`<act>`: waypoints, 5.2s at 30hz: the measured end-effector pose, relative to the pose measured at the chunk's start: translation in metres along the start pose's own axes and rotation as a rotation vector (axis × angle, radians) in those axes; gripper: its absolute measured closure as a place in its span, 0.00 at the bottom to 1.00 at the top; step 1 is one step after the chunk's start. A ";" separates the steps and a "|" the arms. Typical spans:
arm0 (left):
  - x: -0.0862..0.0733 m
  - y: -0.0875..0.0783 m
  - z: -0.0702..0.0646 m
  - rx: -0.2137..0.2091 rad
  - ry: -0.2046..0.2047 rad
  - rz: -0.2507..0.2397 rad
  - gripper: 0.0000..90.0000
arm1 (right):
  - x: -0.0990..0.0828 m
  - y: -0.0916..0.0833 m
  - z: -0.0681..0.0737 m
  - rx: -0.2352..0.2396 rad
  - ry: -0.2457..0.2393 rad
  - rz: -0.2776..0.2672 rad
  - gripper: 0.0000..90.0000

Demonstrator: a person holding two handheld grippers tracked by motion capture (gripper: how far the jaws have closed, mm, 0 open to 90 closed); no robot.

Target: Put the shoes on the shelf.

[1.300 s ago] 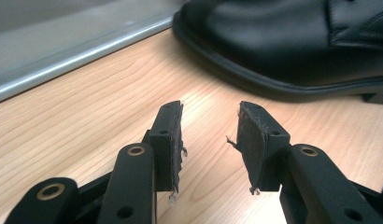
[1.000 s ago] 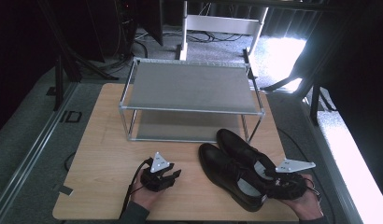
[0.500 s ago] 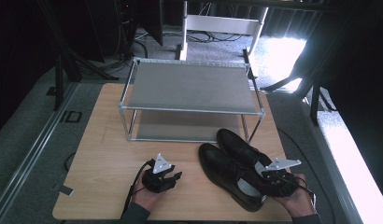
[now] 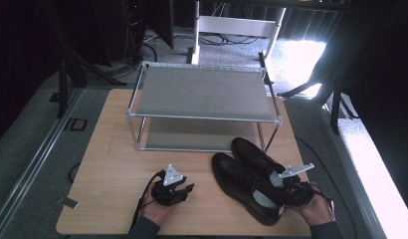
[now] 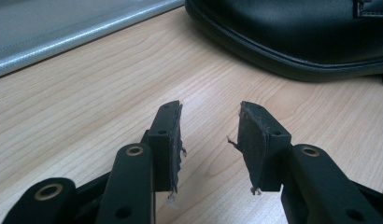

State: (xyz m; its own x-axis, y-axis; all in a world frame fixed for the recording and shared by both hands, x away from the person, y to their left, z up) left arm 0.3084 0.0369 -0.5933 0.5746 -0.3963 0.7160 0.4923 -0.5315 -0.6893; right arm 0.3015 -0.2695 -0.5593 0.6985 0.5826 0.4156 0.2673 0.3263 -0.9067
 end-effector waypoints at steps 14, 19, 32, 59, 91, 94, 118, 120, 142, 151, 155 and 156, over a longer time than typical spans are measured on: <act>-0.003 0.005 -0.002 -0.003 0.007 0.016 0.66 | 0.003 -0.003 0.003 -0.039 0.025 -0.071 0.90; -0.004 0.006 -0.001 -0.003 0.006 0.021 0.66 | 0.008 -0.008 0.006 -0.041 0.021 -0.082 0.90; -0.003 0.006 -0.005 -0.007 0.015 0.021 0.66 | 0.028 -0.015 0.009 -0.023 0.045 -0.121 0.89; 0.029 0.000 -0.021 -0.015 0.052 -0.043 0.65 | 0.113 0.011 0.024 -0.029 -0.009 -0.132 0.89; 0.060 0.038 0.005 0.043 -0.081 -0.059 0.88 | 0.162 0.038 0.039 -0.113 0.179 -0.252 0.89; 0.063 0.043 0.010 0.062 -0.084 -0.054 0.89 | 0.165 0.041 0.037 -0.119 0.207 -0.259 0.89; 0.079 0.069 0.064 0.237 -0.132 -0.051 0.98 | 0.202 0.076 0.035 -0.227 0.443 -0.322 0.89; 0.080 0.069 0.065 0.236 -0.136 -0.064 0.97 | 0.204 0.078 0.038 -0.230 0.444 -0.308 0.87; 0.069 0.052 0.071 0.214 -0.201 -0.082 0.65 | 0.202 0.030 0.053 -0.147 0.262 -0.433 0.55; 0.064 0.028 0.045 0.145 -0.196 -0.136 0.54 | 0.168 0.009 0.042 -0.157 0.179 -0.458 0.50; 0.062 0.022 0.024 0.105 -0.152 -0.150 0.44 | 0.148 0.013 0.036 -0.173 0.166 -0.448 0.45; 0.062 0.021 0.021 0.101 -0.143 -0.149 0.41 | 0.143 0.017 0.034 -0.173 0.162 -0.440 0.44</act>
State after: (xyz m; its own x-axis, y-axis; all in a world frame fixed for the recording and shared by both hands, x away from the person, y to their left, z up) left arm 0.3685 0.0166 -0.5655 0.5739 -0.2046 0.7930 0.6375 -0.4962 -0.5894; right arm 0.3835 -0.1558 -0.5127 0.5847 0.2900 0.7576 0.6567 0.3791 -0.6519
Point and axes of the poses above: each handheld gripper's, and its own axes: y roughly forward along the jaws, x roughly out of its top, z roughly to its left, the point moved 9 cm from there along y, roughly forward along the jaws, and after that the axes turned 5 degrees about z, right-handed, at the moved point
